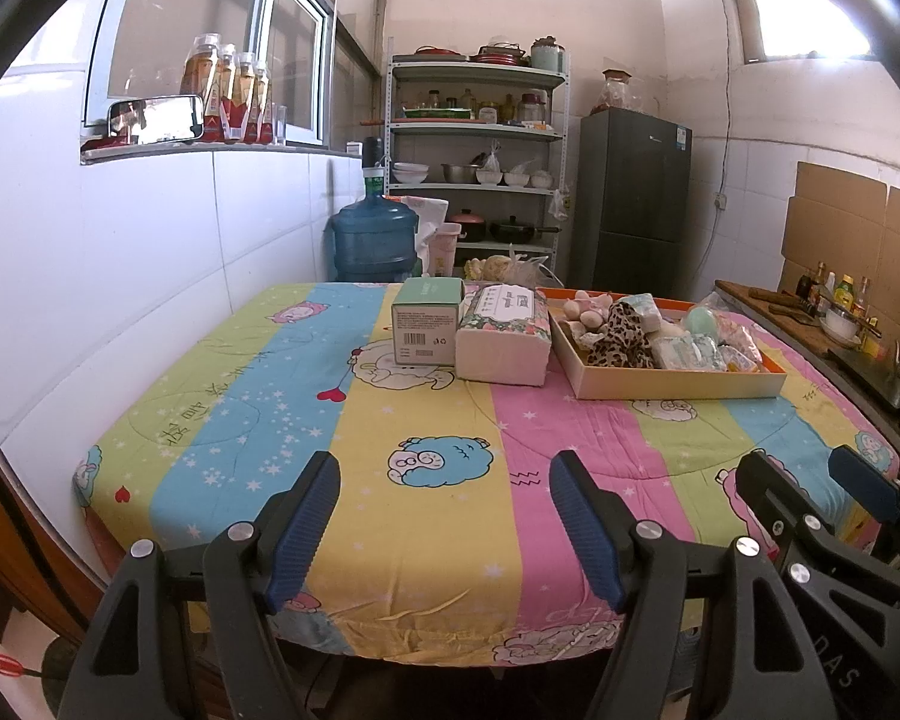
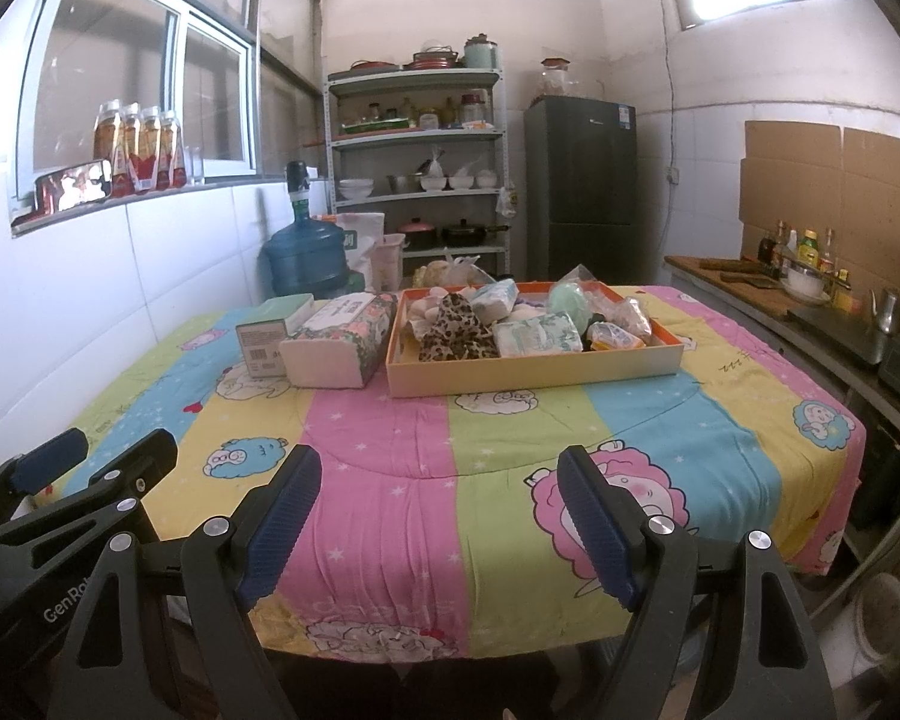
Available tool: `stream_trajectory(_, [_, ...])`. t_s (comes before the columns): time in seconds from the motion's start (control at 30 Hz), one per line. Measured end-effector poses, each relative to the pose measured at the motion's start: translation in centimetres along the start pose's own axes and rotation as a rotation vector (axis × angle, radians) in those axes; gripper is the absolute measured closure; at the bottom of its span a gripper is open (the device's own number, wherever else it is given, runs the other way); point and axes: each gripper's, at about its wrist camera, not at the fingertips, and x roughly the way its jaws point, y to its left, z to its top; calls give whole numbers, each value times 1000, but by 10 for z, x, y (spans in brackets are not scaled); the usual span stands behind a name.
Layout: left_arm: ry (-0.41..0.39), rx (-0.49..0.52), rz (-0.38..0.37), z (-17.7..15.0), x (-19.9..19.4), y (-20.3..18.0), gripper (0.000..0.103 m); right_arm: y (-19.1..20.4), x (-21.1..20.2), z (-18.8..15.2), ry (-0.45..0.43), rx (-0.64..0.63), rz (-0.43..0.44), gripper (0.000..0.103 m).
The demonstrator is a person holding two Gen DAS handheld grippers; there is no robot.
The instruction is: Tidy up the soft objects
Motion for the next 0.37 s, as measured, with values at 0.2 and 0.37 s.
stream_trajectory(0.2, [4,5,7,-2,-2,0,31,0,0,0,0,0,0,21])
stream_trajectory(0.37, [-1,0,12,-3,-2,0,30,0,0,0,1,0,0,21])
